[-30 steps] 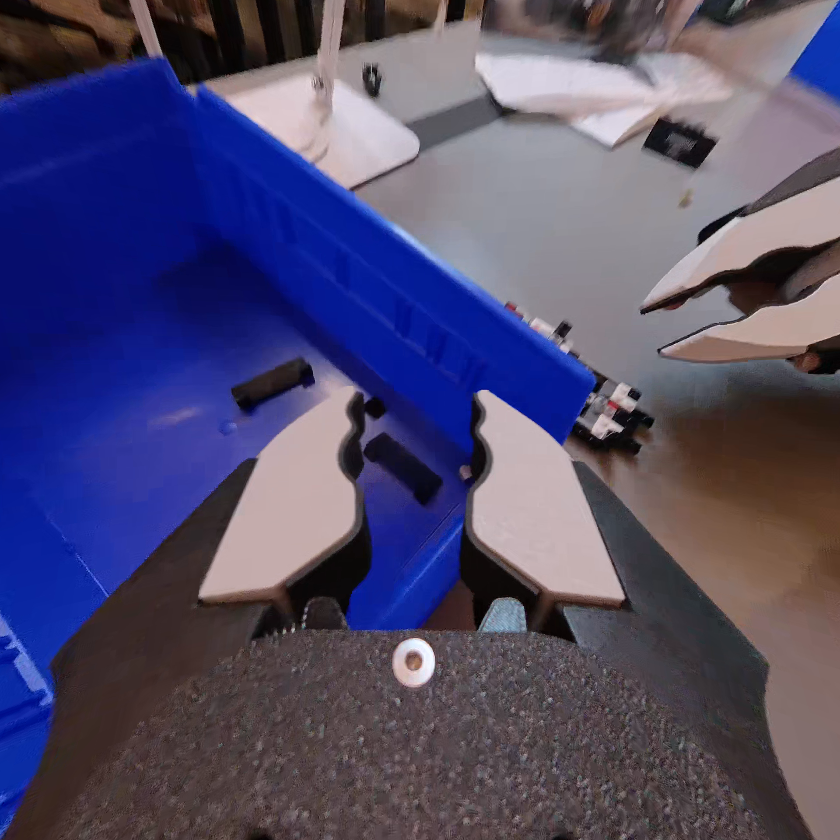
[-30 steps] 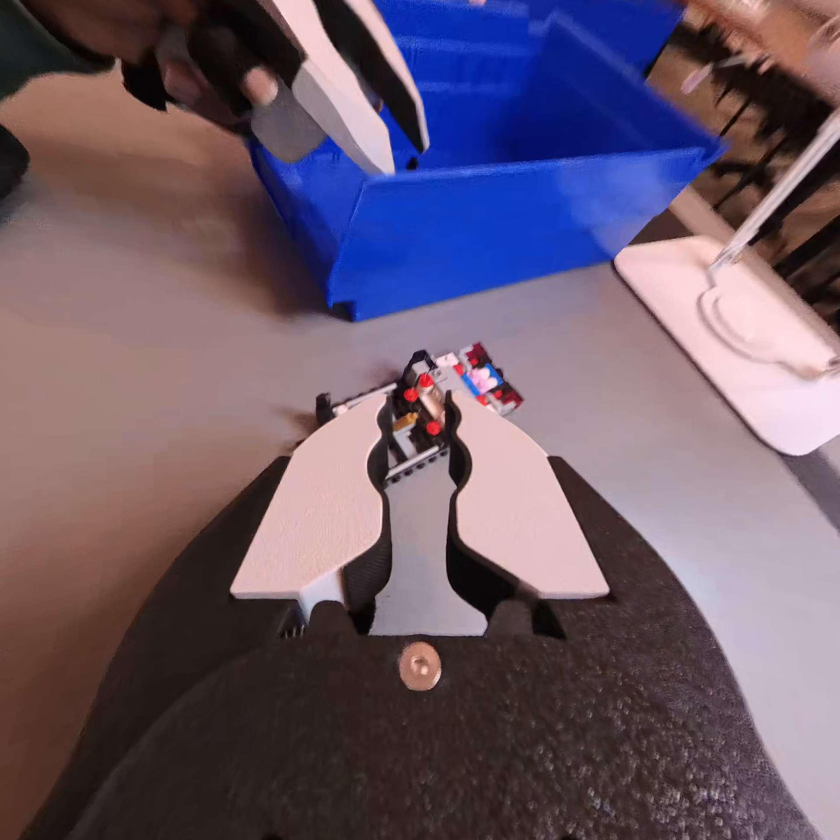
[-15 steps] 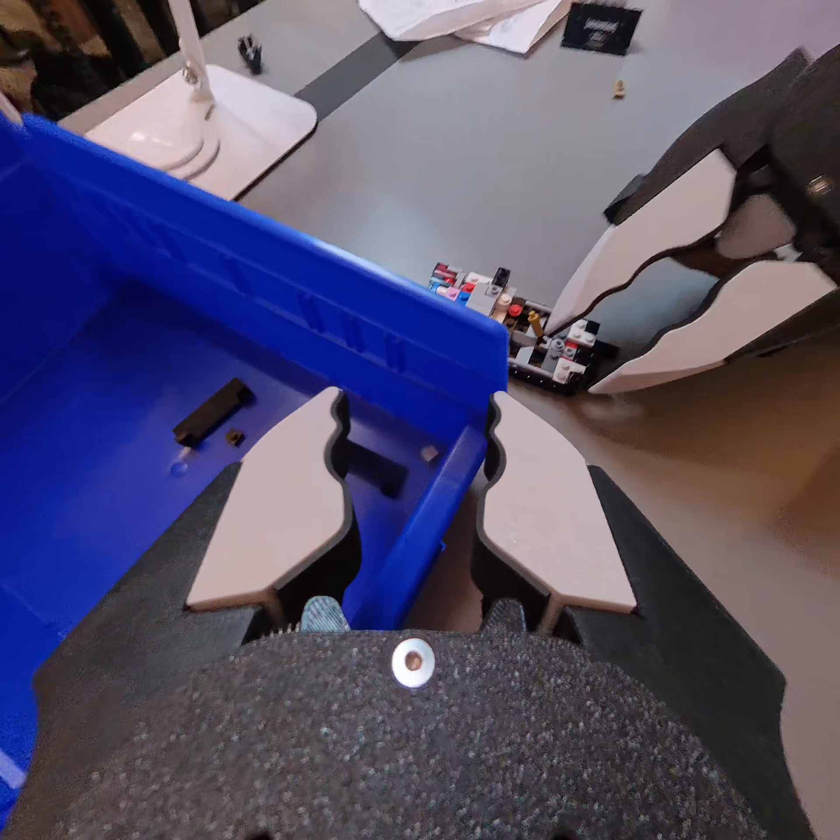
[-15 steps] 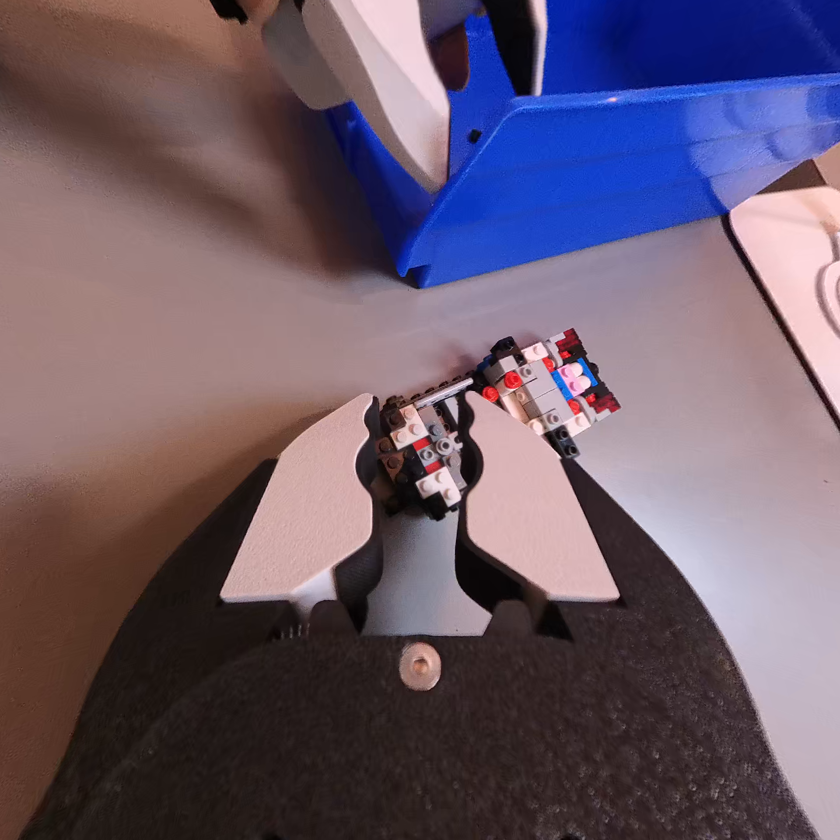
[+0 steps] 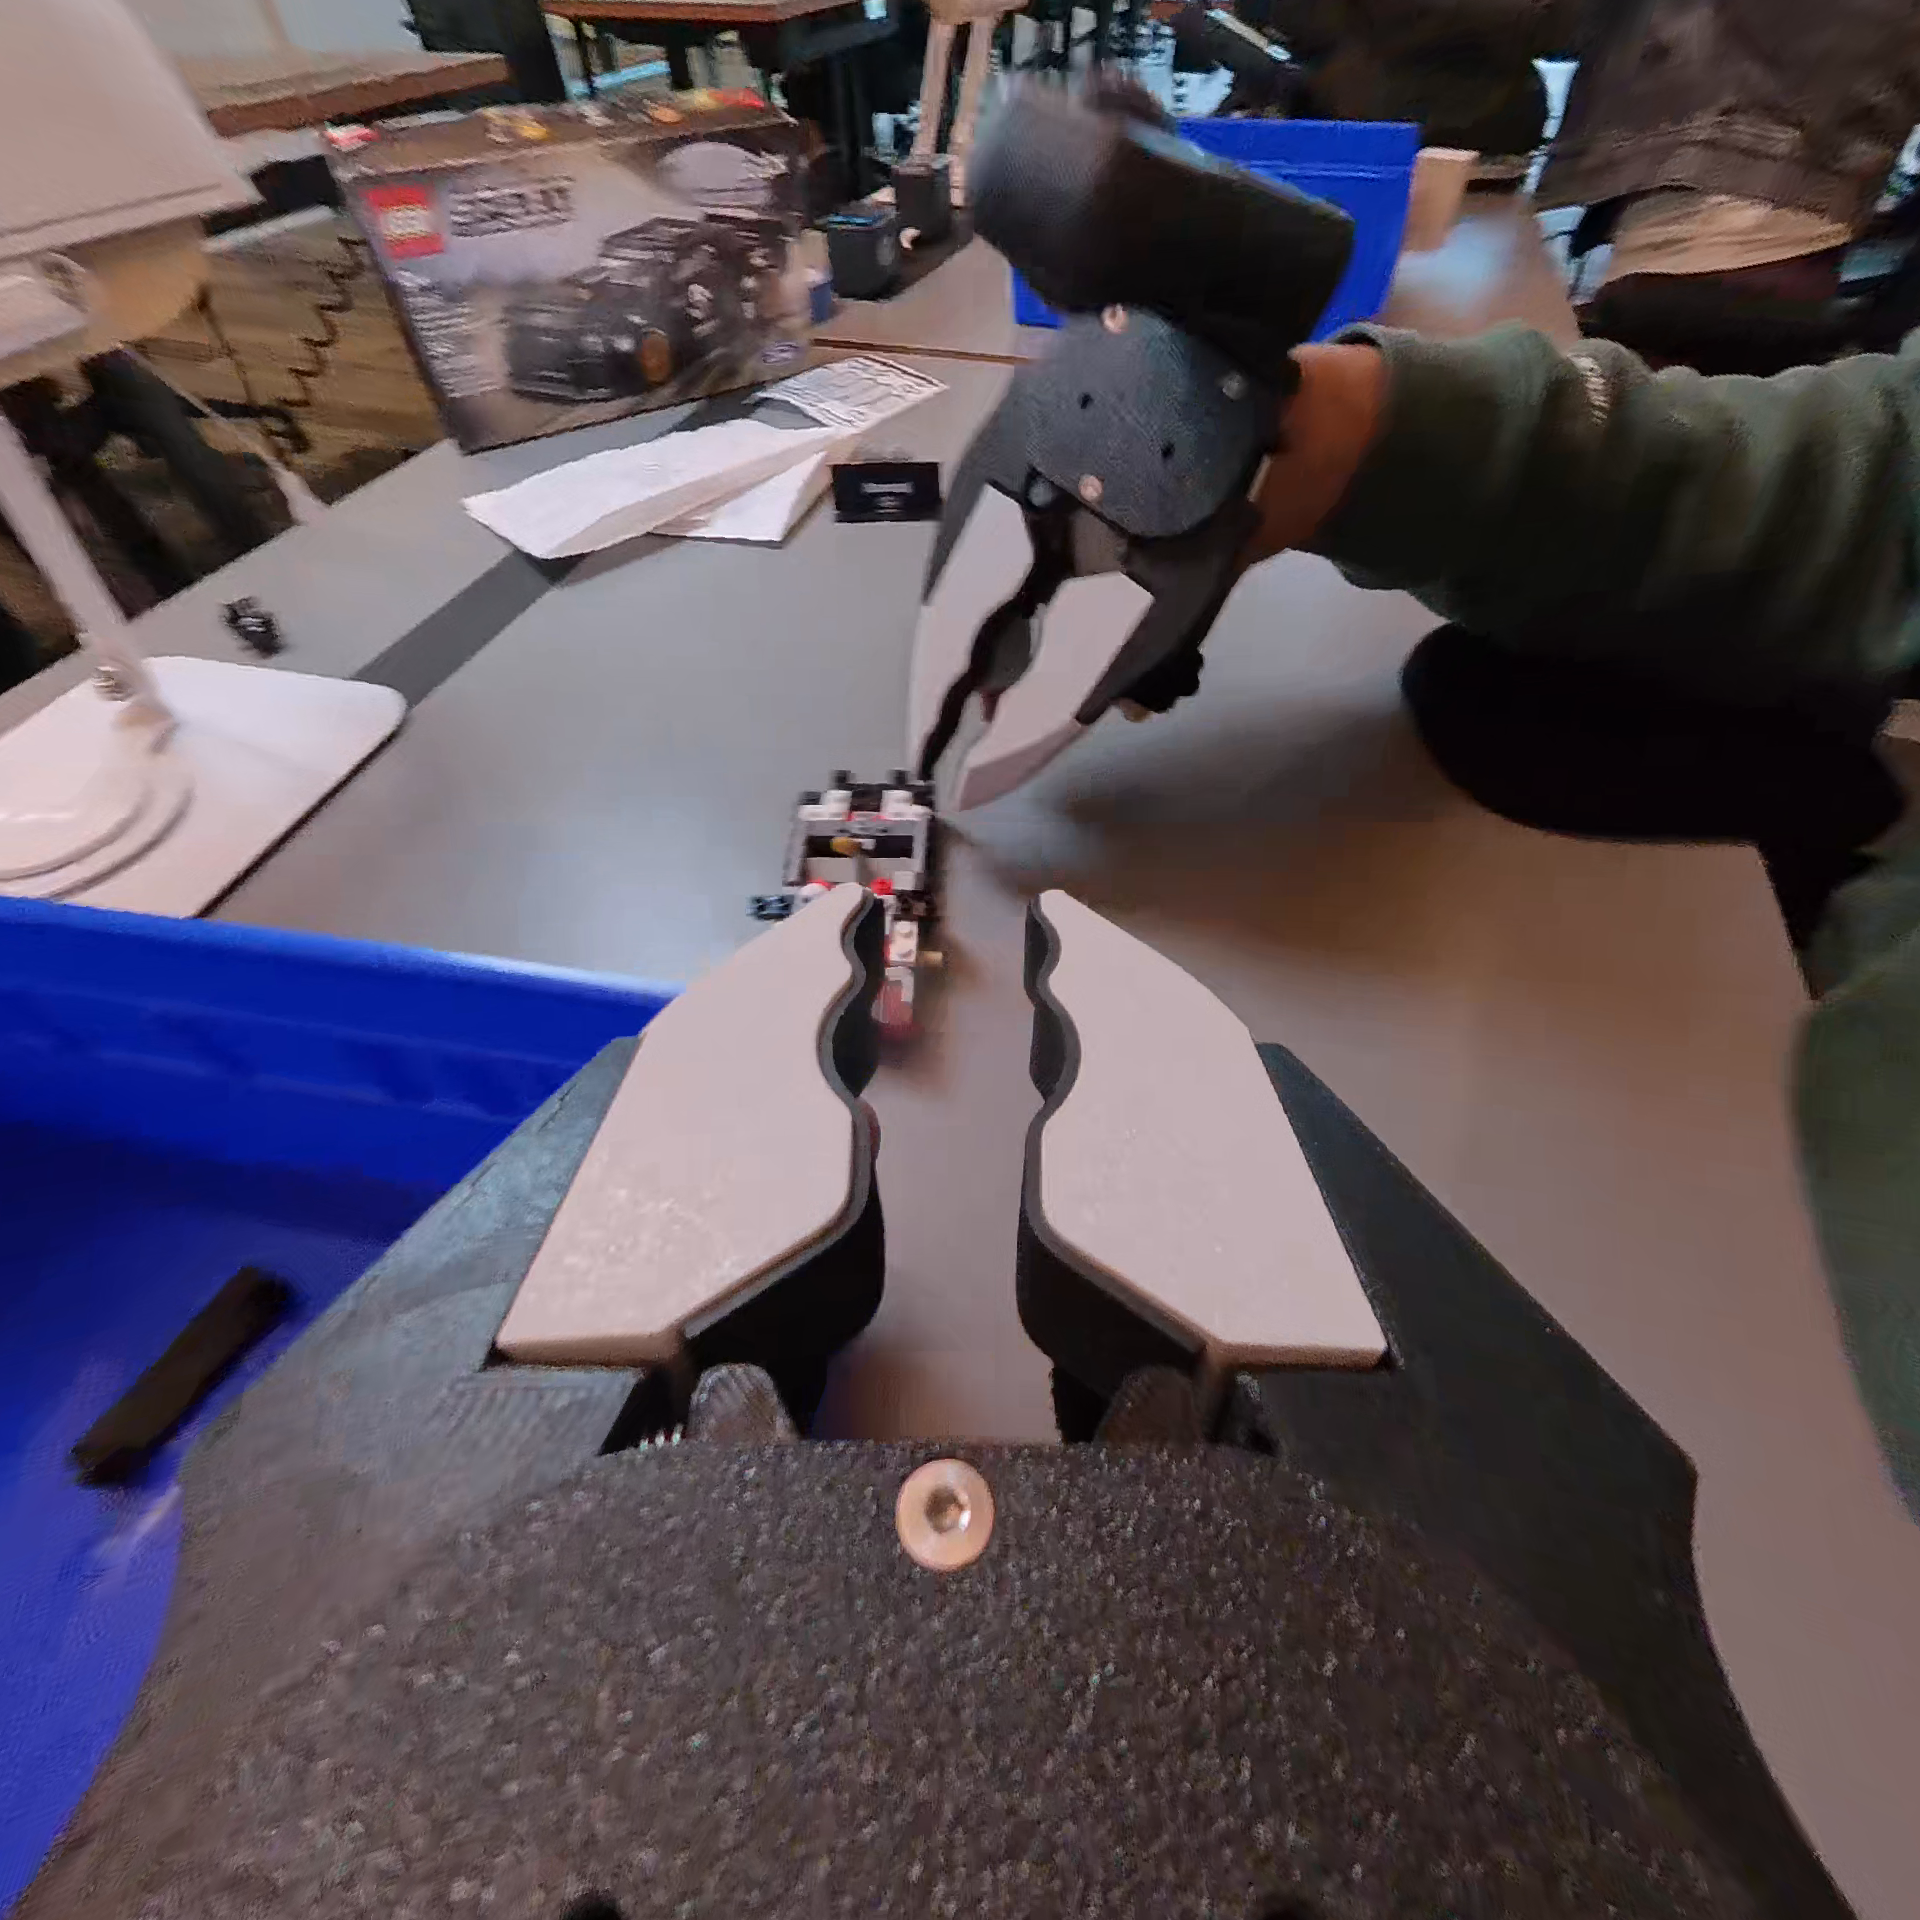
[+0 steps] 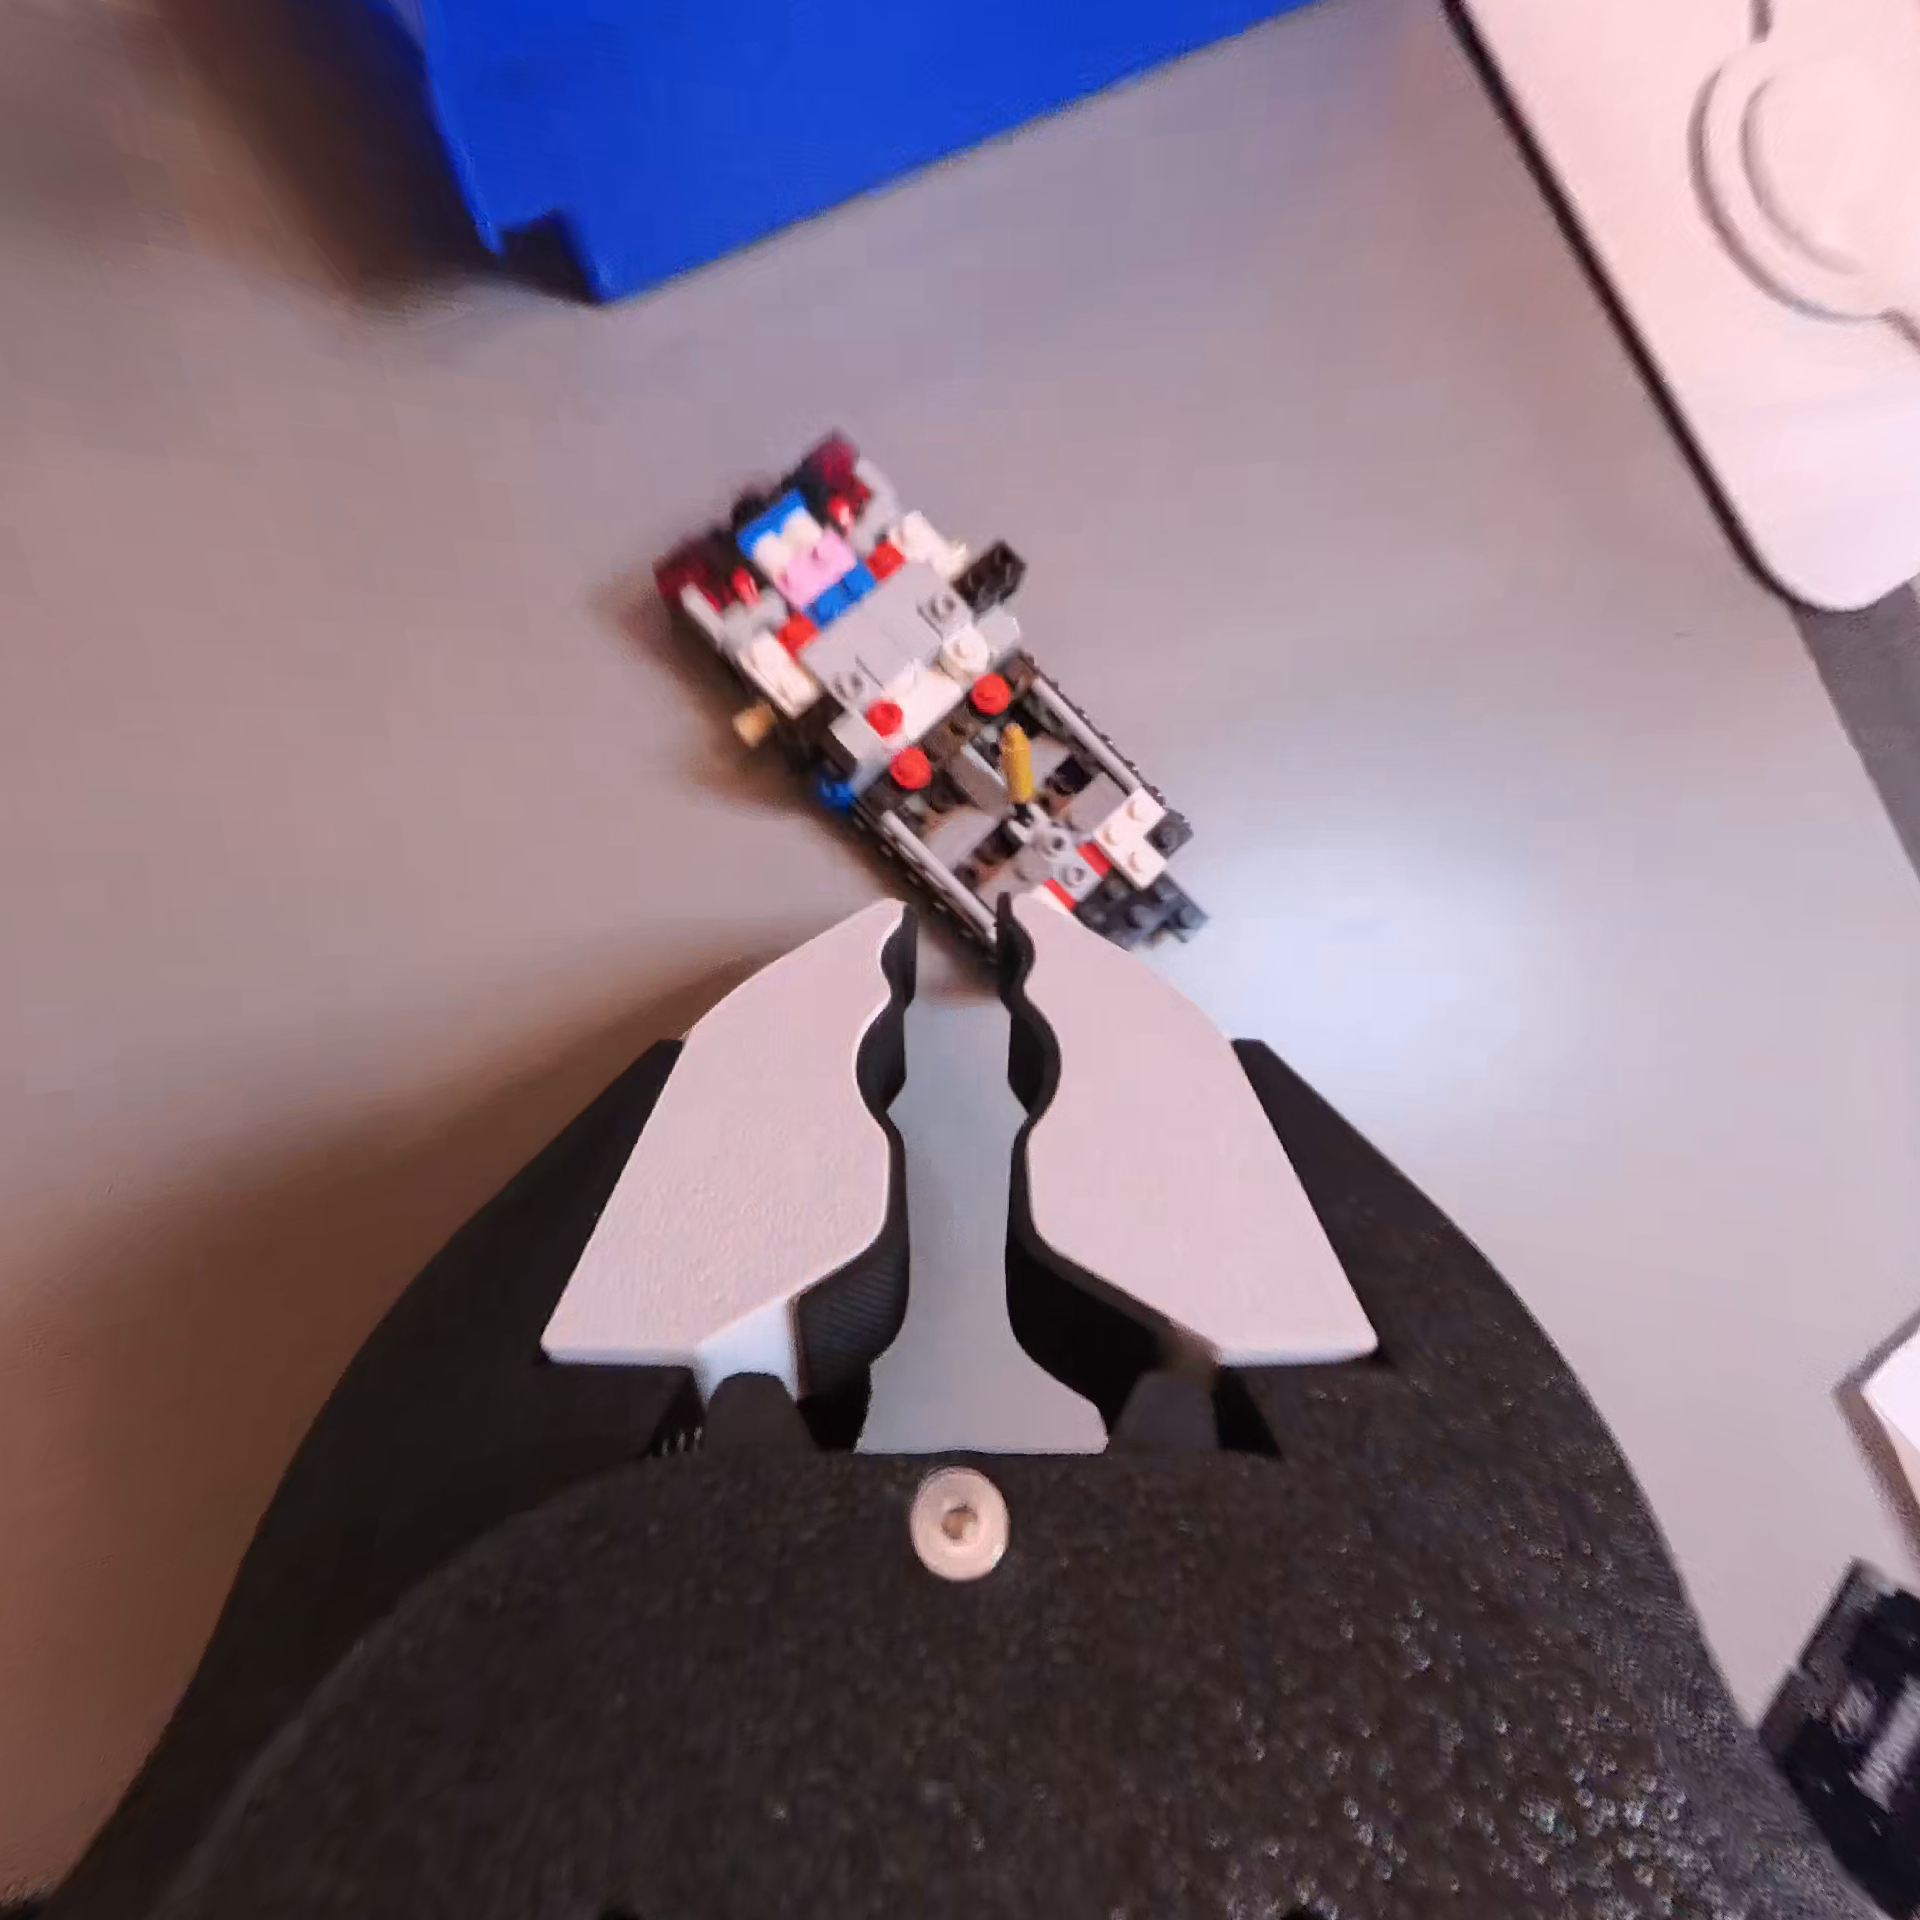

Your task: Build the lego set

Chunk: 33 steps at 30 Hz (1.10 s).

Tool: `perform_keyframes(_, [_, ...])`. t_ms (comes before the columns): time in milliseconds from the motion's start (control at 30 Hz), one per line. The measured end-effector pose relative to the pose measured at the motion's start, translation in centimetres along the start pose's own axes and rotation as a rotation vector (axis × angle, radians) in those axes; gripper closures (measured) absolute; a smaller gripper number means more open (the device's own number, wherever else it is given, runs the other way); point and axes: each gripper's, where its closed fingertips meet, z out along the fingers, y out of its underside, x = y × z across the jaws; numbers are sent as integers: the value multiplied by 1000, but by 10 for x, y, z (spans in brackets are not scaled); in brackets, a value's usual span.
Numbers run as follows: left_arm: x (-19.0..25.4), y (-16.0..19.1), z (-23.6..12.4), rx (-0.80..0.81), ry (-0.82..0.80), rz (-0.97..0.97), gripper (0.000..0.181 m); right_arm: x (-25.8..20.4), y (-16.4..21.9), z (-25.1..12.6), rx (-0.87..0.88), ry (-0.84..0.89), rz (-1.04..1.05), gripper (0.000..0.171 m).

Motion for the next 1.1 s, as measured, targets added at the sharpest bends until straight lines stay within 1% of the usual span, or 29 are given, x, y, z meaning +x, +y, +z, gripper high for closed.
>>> perform_keyframes(67, [11, 7, 11, -32, 43, -11, 156, -11, -12, 0, 56, -36, -39, 151])
perform_keyframes(100, [15, 11, 16, -49, 54, -8, 155, -16, -14, 3, 56, -44, -78, 149])
perform_keyframes(233, [29, 31, 34, -138, 81, 29, 152, -20, -8, 16, -2, 15, -229, 141])
perform_keyframes(367, [28, 44, 42, -205, 52, 56, 150, -18, -13, 18, 52, -1, -215, 139])
perform_keyframes(467, [25, 52, 47, -238, 29, 49, 149, -25, -19, 23, 86, -67, -187, 134])
perform_keyframes(567, [25, 57, 51, -256, 15, 53, 149, -26, -16, 33, 50, -73, -217, 135])
perform_keyframes(667, [21, 58, 53, -260, -28, 76, 147, -31, -14, 30, 58, -102, -242, 139])
perform_keyframes(700, [18, 56, 53, -255, -53, 82, 146, -32, -14, 28, 63, -106, -254, 144])
perform_keyframes(767, [14, 54, 54, -246, -91, 79, 141, -40, -11, 24, 66, -128, -299, 144])
perform_keyframes(867, [12, 55, 59, -263, -135, 72, 127, -52, -10, 20, 72, -153, -350, 144])
perform_keyframes(1000, [12, 75, 65, -380, -183, 86, 111, -69, -12, 14, 100, -215, -384, 144])
perform_keyframes(1100, [21, 91, 68, -456, -137, 58, 109, -80, -12, 8, 112, -280, -383, 144])
